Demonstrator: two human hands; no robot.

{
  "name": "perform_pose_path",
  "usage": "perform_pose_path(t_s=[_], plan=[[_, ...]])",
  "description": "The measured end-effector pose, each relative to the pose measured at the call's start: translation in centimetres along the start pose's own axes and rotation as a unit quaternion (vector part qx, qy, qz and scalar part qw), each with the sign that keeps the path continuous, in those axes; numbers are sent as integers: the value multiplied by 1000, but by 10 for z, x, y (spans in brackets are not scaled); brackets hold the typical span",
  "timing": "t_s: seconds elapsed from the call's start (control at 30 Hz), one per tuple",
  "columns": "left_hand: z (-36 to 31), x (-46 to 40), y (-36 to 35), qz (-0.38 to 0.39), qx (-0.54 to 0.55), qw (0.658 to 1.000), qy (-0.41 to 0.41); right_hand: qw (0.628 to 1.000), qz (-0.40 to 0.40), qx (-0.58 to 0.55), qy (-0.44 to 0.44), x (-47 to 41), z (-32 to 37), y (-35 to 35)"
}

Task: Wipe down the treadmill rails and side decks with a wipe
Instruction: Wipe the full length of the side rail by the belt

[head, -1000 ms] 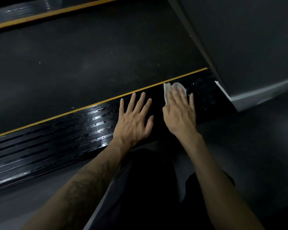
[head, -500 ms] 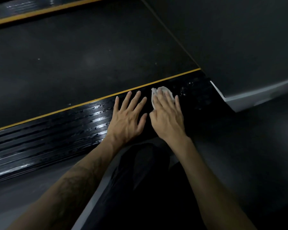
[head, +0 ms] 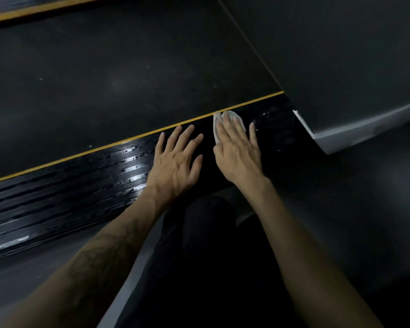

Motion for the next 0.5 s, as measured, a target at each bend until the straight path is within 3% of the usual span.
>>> perform_pose_path(t_s=[0.17, 0.37, 0.5], plan=[[-7, -1, 4, 7, -6, 1000, 3, 996, -68, -1, -53, 31, 4, -6], [-9, -9, 5, 10, -8, 1000, -3, 999, -34, -9, -41, 11, 17, -7], [-12, -18, 5, -15, -14, 1000, -9, 992, -82, -6, -94, 21, 11, -11]])
Point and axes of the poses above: each hand's wrist, its own x-axis away from the middle knuckle, its own y-axis out of the back of the hand, z = x × y, the point moved 2 cm from there along -x, towards the middle knuckle, and after that the axes turned 1 degree about y, right-handed, at the moved point
